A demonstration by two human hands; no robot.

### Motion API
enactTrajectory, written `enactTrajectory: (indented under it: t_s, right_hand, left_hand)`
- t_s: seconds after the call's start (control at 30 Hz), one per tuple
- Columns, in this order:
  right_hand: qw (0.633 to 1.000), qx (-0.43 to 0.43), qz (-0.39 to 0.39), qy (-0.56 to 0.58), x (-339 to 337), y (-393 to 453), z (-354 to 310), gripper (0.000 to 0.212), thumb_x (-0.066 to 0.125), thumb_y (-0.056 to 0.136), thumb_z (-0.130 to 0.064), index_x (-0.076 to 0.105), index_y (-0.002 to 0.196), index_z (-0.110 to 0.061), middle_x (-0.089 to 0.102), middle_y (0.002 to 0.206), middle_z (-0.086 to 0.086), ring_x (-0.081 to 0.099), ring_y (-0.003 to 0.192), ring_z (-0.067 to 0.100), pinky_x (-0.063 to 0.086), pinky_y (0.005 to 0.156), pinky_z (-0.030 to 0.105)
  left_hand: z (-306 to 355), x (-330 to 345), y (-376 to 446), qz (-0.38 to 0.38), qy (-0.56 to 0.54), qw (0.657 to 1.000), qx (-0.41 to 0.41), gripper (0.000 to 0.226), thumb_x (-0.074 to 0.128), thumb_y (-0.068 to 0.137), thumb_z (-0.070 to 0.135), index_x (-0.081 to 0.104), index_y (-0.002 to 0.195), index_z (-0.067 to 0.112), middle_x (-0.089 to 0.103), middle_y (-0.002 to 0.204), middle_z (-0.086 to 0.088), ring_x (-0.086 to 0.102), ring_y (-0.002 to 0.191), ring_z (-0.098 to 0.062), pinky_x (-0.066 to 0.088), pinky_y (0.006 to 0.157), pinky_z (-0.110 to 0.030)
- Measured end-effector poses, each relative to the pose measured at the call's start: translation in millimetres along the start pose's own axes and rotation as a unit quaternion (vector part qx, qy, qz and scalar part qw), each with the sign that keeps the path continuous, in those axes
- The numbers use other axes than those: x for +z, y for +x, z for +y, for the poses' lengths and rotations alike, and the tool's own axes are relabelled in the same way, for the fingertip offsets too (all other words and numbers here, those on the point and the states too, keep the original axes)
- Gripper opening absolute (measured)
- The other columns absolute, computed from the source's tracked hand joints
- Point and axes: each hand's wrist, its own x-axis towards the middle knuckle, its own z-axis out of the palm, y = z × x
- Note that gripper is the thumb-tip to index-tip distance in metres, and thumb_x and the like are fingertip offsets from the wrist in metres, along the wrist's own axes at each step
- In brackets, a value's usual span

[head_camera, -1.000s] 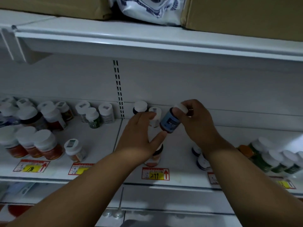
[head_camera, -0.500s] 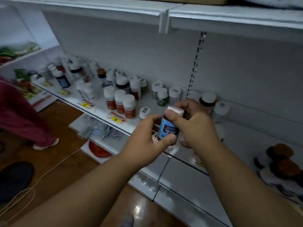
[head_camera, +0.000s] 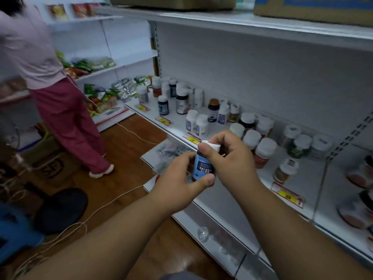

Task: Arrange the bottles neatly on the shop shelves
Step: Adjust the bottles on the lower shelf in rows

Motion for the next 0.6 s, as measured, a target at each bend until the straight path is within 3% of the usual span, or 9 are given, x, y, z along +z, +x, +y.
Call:
enactTrajectory:
  t_s: [0.17, 0.3, 0.4, 0.6]
  right_hand:
    - [0.999, 0.012, -0.013, -0.049, 32.4, 36.7, 4.5, 0.024, 0.074, 0.077, -0.041, 0.057, 0.08, -0.024, 0.063, 0.07, -0.01, 0.059, 0.06, 0.002, 0.052, 0.057, 0.027]
    - [0.997, 0.012, -0.025, -0.068, 51.1, 82.9, 28.7, 0.025, 0.072, 0.077, -0.045, 0.056, 0.08, -0.026, 0.063, 0.075, -0.01, 0.061, 0.066, 0.006, 0.055, 0.062, 0.036]
    - [0.996, 0.0, -0.047, -0.071, 70.1, 127.6, 44.3, 0.022, 0.072, 0.079, -0.041, 0.055, 0.082, -0.028, 0.062, 0.078, -0.011, 0.06, 0.071, 0.006, 0.054, 0.066, 0.035]
    - [0.994, 0.02, -0.096, -0.056, 111.8, 202.5, 51.7, 0.022, 0.074, 0.078, -0.038, 0.054, 0.085, -0.031, 0.063, 0.083, -0.012, 0.062, 0.078, 0.006, 0.055, 0.068, 0.03]
  left_hand:
    - [-37.7, -23.1, 32.5, 0.001, 0.003, 1.0, 0.001, 0.058, 0.062, 0.074, 0.064, 0.049, 0.122, 0.035, 0.057, 0.113, 0.018, 0.055, 0.099, 0.004, 0.048, 0.081, -0.018]
    - [-66.3, -29.2, 79.1, -0.001, 0.015, 1.0, -0.021, 0.058, 0.06, 0.071, 0.068, 0.045, 0.121, 0.041, 0.054, 0.112, 0.02, 0.053, 0.1, 0.006, 0.046, 0.081, -0.015]
    - [-87.6, -47.2, 117.4, 0.022, 0.046, 0.998, -0.031, 0.067, 0.059, 0.072, 0.071, 0.048, 0.127, 0.034, 0.056, 0.115, 0.018, 0.054, 0.102, 0.002, 0.049, 0.086, -0.024]
    - [-121.3, -97.4, 178.6, 0.037, 0.086, 0.994, -0.051, 0.073, 0.06, 0.075, 0.065, 0.044, 0.137, 0.031, 0.052, 0.12, 0.018, 0.048, 0.105, 0.008, 0.041, 0.085, -0.009]
